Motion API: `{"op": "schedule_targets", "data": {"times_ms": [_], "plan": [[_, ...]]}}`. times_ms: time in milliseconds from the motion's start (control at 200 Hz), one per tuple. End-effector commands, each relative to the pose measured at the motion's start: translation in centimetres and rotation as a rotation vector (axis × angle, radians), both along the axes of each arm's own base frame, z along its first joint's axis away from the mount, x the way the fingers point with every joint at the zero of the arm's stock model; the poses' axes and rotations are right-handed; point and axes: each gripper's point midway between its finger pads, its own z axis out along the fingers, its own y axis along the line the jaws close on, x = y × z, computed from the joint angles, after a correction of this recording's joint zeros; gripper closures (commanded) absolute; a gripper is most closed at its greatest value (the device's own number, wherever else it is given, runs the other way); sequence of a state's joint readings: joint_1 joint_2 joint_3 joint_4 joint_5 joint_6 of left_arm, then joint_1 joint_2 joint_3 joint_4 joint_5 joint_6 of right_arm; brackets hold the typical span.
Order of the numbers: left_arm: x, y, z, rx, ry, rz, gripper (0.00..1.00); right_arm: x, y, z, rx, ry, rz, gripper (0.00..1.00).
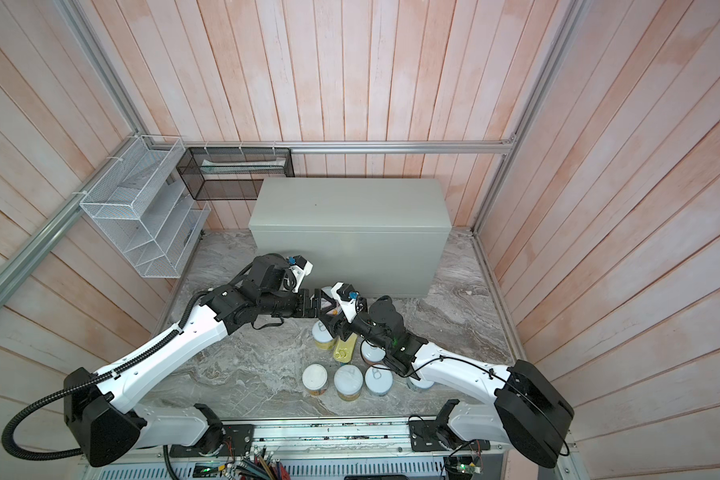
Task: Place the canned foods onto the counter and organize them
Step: 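Grasp the pink can with the right gripper and open the left gripper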
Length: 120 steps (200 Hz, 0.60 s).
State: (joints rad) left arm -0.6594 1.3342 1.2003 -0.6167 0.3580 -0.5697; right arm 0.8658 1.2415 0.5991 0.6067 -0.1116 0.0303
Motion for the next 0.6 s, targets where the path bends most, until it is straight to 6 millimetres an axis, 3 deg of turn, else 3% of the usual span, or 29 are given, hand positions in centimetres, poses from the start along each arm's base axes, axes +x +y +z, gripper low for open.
{"op": "schedule_targets", "data": {"times_ms": [0, 280, 595], "plan": [[-0.1, 1.1, -0.2, 0.014, 0.003, 0.029, 0.00, 0.4, -0.5, 3.1, 0.098, -0.061, -0.031, 0.37], [-0.2, 2.2, -0.1, 0.011, -0.007, 0.062, 0.00, 0.5, -0.7, 3.3, 0.103, -0.053, -0.037, 0.38], [0.2, 4.9, 1.2, 0.002, -0.078, 0.166, 0.00, 0.9, -1.0, 3.6, 0.096, -0.039, -0.067, 0.38]]}}
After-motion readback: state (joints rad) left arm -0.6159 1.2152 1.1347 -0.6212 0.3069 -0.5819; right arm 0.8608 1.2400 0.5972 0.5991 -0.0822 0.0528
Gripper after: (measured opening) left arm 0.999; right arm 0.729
